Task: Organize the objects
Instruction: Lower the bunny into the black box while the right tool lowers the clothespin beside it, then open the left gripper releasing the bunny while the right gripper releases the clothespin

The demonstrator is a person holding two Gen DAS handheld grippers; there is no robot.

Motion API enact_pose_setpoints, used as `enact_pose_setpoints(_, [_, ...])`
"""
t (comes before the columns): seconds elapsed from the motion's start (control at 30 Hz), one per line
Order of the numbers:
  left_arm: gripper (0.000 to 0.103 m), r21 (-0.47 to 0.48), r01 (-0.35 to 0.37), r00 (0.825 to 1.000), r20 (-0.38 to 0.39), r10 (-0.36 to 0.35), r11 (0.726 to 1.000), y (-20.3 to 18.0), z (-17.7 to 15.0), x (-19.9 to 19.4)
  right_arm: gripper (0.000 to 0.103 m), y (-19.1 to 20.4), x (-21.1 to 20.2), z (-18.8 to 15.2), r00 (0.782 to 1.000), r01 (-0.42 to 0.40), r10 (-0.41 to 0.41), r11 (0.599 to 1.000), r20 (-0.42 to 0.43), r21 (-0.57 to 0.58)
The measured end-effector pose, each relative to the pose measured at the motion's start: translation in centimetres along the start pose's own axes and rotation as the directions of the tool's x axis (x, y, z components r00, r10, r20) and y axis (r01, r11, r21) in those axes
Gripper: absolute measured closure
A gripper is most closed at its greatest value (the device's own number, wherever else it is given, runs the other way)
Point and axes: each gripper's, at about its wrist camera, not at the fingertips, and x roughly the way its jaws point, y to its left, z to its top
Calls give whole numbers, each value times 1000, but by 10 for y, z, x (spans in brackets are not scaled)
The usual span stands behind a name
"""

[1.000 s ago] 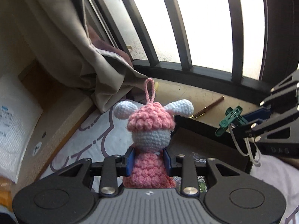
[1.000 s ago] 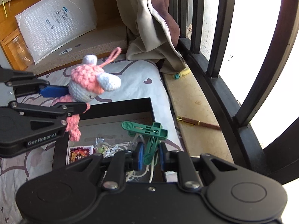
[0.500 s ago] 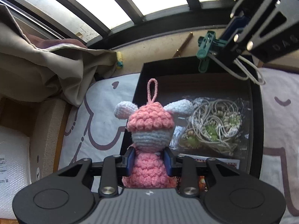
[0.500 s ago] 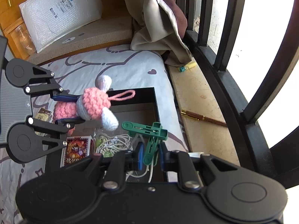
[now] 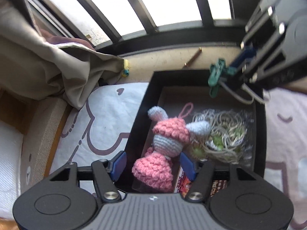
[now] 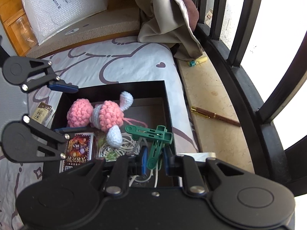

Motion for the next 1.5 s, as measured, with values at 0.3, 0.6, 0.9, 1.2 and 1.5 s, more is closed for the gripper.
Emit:
enact_pose_setpoints(0.3, [80, -164, 73, 997, 4, -73, 984, 8, 10, 2, 72, 3, 7, -1, 1000, 23, -24, 1000, -19, -21])
enact_pose_setpoints(0.6, [87, -230, -37, 990, -141, 4, 972, 3, 8, 32, 83, -8, -1, 4, 1000, -17, 18, 998, -11, 56])
enact_pose_setpoints(0.9, [84, -305, -97, 984, -174, 44, 947, 9, 10, 26, 83, -5, -1, 2, 999, -3, 4, 999, -32, 39])
enact_pose_setpoints(1.2, [84, -466, -94, 990, -137, 33, 880, 12, 6, -5, 75, -1, -15, 4, 999, -10, 12, 998, -31, 63])
enact_pose_setpoints(1.5, [84, -570, -103, 992, -123, 40, 815, 8, -2, -46, 70, 8, -41, 6, 1000, 11, -12, 999, 18, 48])
